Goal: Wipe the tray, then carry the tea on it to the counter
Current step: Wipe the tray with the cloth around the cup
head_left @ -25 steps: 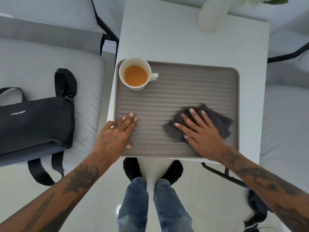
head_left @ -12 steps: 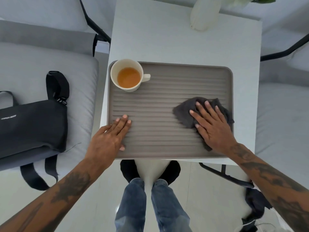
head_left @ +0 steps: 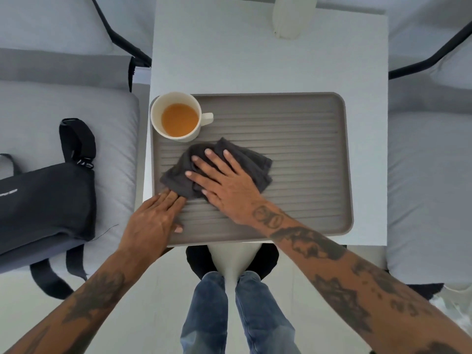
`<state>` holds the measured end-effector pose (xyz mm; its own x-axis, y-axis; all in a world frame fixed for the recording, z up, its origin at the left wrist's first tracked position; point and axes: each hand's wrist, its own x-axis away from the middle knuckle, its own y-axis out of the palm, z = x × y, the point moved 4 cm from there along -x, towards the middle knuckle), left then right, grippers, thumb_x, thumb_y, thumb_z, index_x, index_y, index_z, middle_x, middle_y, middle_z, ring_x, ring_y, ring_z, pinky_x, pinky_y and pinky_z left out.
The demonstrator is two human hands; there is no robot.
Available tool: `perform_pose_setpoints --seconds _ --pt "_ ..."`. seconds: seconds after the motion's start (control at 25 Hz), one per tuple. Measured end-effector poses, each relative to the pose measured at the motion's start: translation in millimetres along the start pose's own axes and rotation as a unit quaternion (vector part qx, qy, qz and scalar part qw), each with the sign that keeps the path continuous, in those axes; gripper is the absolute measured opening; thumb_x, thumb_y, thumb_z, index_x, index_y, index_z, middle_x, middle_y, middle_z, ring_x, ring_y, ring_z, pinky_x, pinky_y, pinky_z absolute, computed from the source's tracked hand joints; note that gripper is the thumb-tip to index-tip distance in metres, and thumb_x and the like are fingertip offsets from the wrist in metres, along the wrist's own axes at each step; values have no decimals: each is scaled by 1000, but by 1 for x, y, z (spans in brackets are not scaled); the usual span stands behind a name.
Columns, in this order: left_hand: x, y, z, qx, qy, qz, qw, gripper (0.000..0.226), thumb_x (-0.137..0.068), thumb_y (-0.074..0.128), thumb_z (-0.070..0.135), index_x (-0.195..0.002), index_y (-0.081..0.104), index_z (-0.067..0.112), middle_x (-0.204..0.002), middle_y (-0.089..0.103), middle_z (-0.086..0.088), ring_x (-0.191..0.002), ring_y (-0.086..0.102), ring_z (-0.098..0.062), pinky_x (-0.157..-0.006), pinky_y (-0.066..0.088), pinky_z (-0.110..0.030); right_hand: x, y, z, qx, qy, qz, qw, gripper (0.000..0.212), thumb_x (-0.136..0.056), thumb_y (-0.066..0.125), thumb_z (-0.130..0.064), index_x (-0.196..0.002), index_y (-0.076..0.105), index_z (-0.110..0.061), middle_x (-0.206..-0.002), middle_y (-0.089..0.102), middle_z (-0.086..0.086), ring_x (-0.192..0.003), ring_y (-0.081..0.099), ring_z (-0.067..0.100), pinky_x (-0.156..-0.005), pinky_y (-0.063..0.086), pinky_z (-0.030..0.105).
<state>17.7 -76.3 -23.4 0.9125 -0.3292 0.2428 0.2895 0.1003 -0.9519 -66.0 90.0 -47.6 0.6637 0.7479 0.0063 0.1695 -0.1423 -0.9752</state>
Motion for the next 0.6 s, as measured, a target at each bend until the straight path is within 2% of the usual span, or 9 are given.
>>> perform_pose_setpoints --seconds 0.12,0.2,0.28,0.36,0.44,0.48,0.52,0.56,0.6 --pt "1 0 -2 25 -4 0 1000 93 -66 88 15 -148 44 4 -155 41 -17 -139 46 -32 -112 28 -34 48 -14 47 24 31 29 999 46 -103 42 -32 -149 42 -28 -158 37 2 -149 28 29 -117 26 53" --pt "3 1 -3 42 -8 -6 999 98 -69 86 16 -153 36 8 -161 32 -13 -144 38 -29 -117 21 -30 91 -21 82 36 72 28 996 47 -103 40 -31 -150 40 -26 -159 34 3 -149 27 30 -116 27 56" --pt "3 5 -4 46 -14 -25 999 101 -69 87 16 -154 33 8 -162 29 -12 -146 35 -29 -119 12 -27 115 -28 101 29 106 11 994 47 -104 36 -30 -151 39 -24 -160 33 4 -149 25 30 -116 25 58" --pt "3 6 -5 50 -22 -46 997 104 -65 89 15 -153 35 8 -161 29 -13 -145 36 -29 -118 9 -25 114 -33 103 -3 138 13 990 45 -103 37 -26 -146 47 -22 -156 41 3 -147 31 29 -117 24 56" --pt "1 2 -3 59 -29 -47 997 101 -61 91 14 -150 42 8 -158 35 -14 -141 42 -30 -117 19 -27 104 -44 97 -84 204 48 974 39 -102 39 -20 -138 56 -19 -146 54 2 -141 42 26 -118 27 50" --pt "-2 -3 2 83 -43 -33 995 91 -64 90 15 -146 49 10 -155 41 -13 -138 47 -31 -114 29 -31 101 -52 94 -158 256 72 951 36 -103 40 -17 -134 58 -17 -138 61 2 -134 49 23 -116 31 43" --pt "-7 -15 9 129 -75 -4 989 76 -71 85 16 -140 55 13 -150 49 -12 -134 54 -30 -110 38 -35 100 -63 92 -251 317 94 910 33 -103 41 -16 -131 59 -18 -126 66 0 -123 57 20 -111 37 35" --pt "-13 -27 18 201 -125 27 971 62 -78 81 18 -136 60 16 -143 58 -9 -128 60 -26 -106 43 -33 102 -72 93 -354 377 100 850 30 -104 42 -15 -127 61 -21 -114 68 -2 -111 60 16 -102 43 28" --pt "-21 -41 30 295 -182 48 937 54 -82 78 21 -133 62 19 -136 64 -4 -123 62 -20 -103 44 -28 103 -83 91 -456 423 93 777 28 -104 42 -16 -121 62 -25 -104 68 -4 -102 61 14 -94 45 26"
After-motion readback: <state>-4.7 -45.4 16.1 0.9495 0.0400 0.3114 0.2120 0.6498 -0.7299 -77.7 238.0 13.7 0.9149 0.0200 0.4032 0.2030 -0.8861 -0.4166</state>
